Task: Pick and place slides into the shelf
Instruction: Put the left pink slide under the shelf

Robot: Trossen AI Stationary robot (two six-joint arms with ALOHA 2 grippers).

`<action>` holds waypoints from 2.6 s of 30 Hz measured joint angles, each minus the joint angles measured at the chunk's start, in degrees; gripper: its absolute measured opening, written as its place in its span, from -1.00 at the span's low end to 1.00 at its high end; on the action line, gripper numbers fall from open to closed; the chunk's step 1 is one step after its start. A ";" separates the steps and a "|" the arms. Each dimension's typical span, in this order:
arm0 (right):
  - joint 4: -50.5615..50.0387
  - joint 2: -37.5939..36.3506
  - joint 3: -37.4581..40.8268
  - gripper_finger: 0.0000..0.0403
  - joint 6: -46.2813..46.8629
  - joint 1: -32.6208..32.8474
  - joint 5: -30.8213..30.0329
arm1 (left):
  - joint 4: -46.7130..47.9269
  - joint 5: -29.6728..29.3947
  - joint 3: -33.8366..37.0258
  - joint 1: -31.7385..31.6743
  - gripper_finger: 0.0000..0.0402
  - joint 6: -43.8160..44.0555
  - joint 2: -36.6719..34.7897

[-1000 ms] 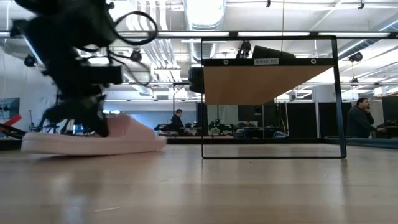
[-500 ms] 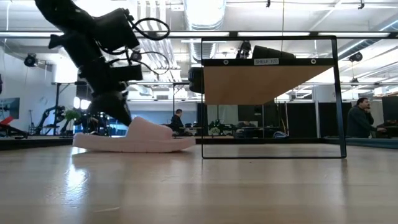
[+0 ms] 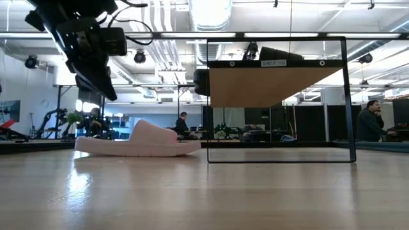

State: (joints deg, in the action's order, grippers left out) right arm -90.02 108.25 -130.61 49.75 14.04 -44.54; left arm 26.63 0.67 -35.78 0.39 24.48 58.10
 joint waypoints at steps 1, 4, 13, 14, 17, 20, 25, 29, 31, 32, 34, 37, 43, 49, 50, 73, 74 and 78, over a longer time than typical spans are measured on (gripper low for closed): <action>0.00 0.00 0.67 -0.51 0.82 0.17 0.43 | -0.19 -0.17 0.24 0.12 -0.93 -0.19 -0.04; 0.00 0.00 3.03 -0.43 3.27 0.39 1.33 | -1.76 0.06 0.84 0.30 -0.78 0.62 1.38; 0.04 0.00 7.19 -0.31 8.71 0.55 2.80 | -15.05 0.35 2.68 5.84 -0.68 -3.05 10.67; 0.01 -0.06 7.40 -0.31 8.95 0.62 2.82 | -15.68 -1.13 2.42 6.26 -0.72 -3.62 11.92; 0.02 -0.23 7.55 -0.31 9.40 0.83 2.91 | -17.77 -3.18 2.04 6.57 -0.87 -5.11 15.50; 0.00 -0.39 7.63 -0.32 9.40 0.85 2.95 | -20.89 -4.02 2.32 6.15 -0.98 -7.43 19.34; 0.04 -0.82 7.46 -0.36 9.37 0.85 2.95 | -23.62 -4.36 1.81 3.42 -0.97 -11.14 25.24; 0.02 -1.46 7.50 -0.39 9.62 0.97 2.97 | -26.71 -4.33 1.68 0.41 -0.99 -13.27 26.90; 0.00 -1.67 7.52 -0.39 9.76 1.08 2.97 | -28.08 -4.28 1.67 -1.43 -1.00 -13.84 27.12; 0.00 -1.74 7.52 -0.39 9.84 1.09 2.97 | -28.64 -4.33 1.66 -2.41 -1.00 -14.62 27.07; 0.00 -1.84 7.52 -0.39 9.84 1.21 2.97 | -29.48 -4.54 1.25 -4.31 -1.00 -16.82 27.04; 0.01 -1.84 7.52 -0.39 9.84 1.23 2.97 | -29.36 -6.39 0.99 -7.46 -1.00 -20.22 27.04; 0.00 -1.84 7.52 -0.39 9.84 1.33 2.97 | -27.97 -6.58 1.32 -13.28 -1.00 -23.14 27.03; 0.00 -1.84 7.52 -0.39 9.84 1.40 2.97 | -24.66 -0.33 1.30 -10.77 -1.00 -15.83 21.52; 0.00 -1.84 7.52 -0.39 9.84 1.45 2.97 | -21.93 -1.75 1.30 -9.75 -1.00 -14.02 19.58; 0.00 -1.86 8.83 -0.46 9.05 1.44 2.34 | 21.65 -19.18 3.98 -21.11 -1.00 22.99 1.63; 0.00 -1.88 8.83 -0.46 9.05 1.44 2.34 | 20.20 -18.52 4.01 -22.16 -1.00 21.95 2.74; 0.00 -1.88 8.83 -0.47 9.02 1.47 2.44 | 12.73 -15.84 3.98 -26.07 -1.00 19.63 7.50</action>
State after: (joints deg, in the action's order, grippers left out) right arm -90.02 106.37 -121.78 58.78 15.51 -42.09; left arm 39.36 -15.17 -31.80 -25.68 44.12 65.61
